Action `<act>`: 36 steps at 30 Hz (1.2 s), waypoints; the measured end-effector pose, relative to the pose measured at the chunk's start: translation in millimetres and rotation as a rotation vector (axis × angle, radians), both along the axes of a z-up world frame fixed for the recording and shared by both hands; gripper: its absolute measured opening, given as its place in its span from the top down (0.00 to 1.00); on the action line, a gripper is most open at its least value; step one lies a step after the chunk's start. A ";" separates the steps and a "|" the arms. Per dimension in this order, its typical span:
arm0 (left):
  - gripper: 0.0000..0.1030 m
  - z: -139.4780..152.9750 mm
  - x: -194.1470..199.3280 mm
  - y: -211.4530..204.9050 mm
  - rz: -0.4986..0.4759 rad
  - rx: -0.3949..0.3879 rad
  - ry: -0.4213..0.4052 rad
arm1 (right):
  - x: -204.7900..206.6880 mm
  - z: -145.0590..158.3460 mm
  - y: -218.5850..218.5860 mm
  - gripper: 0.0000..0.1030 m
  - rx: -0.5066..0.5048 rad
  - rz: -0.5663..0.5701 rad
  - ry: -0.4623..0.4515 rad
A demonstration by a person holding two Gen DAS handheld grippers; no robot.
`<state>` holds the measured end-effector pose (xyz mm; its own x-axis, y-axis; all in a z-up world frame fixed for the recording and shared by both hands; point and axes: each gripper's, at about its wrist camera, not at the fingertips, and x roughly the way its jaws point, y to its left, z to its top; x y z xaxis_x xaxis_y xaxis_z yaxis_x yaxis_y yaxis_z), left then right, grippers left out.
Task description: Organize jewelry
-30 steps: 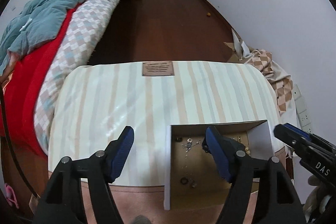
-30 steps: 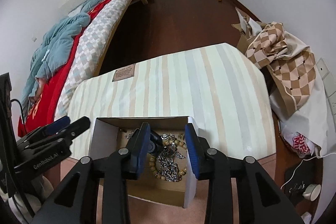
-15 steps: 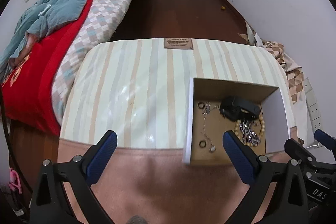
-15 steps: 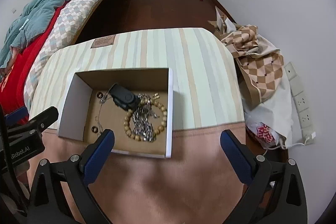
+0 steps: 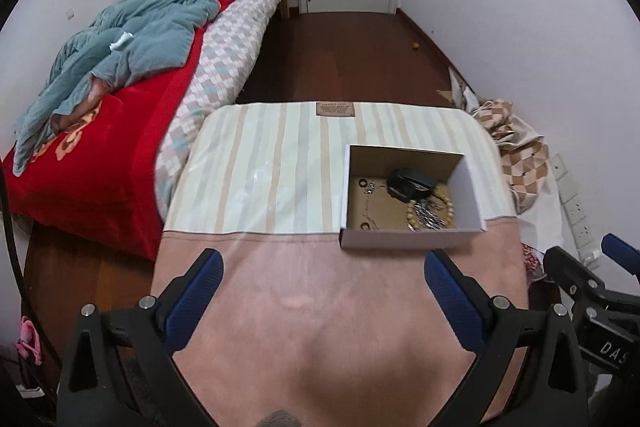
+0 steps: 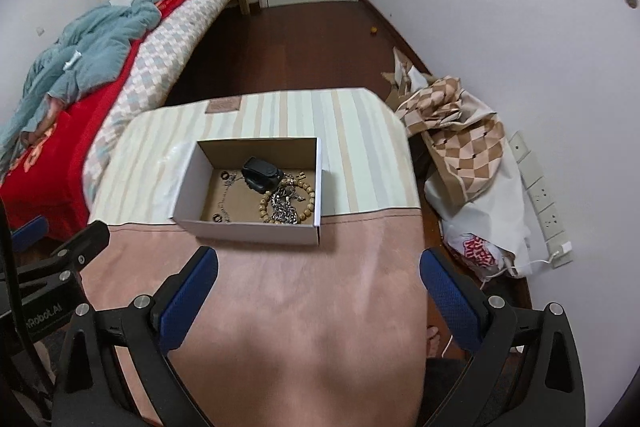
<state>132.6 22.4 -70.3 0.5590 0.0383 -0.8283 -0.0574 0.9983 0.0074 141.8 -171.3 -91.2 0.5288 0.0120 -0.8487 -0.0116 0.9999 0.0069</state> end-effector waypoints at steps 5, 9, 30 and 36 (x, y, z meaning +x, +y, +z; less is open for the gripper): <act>0.00 36.1 -37.1 -2.2 -0.013 0.003 -0.033 | -41.4 43.9 -4.4 0.01 0.011 0.006 -0.047; 0.00 68.6 -62.1 -2.2 -0.005 0.001 -0.069 | -72.9 86.0 -7.6 0.01 0.015 0.010 -0.105; 0.00 120.6 -87.7 -6.8 -0.015 -0.024 -0.078 | -117.4 172.9 -10.9 0.00 -0.002 0.016 -0.183; 0.00 112.6 -74.1 -9.1 -0.013 -0.018 -0.070 | -95.4 160.3 -11.7 0.00 -0.010 0.005 -0.163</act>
<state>58.5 13.2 42.3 0.6161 0.0156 -0.7875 -0.0439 0.9989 -0.0145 46.5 -182.9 69.1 0.6595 0.0072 -0.7517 -0.0165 0.9999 -0.0049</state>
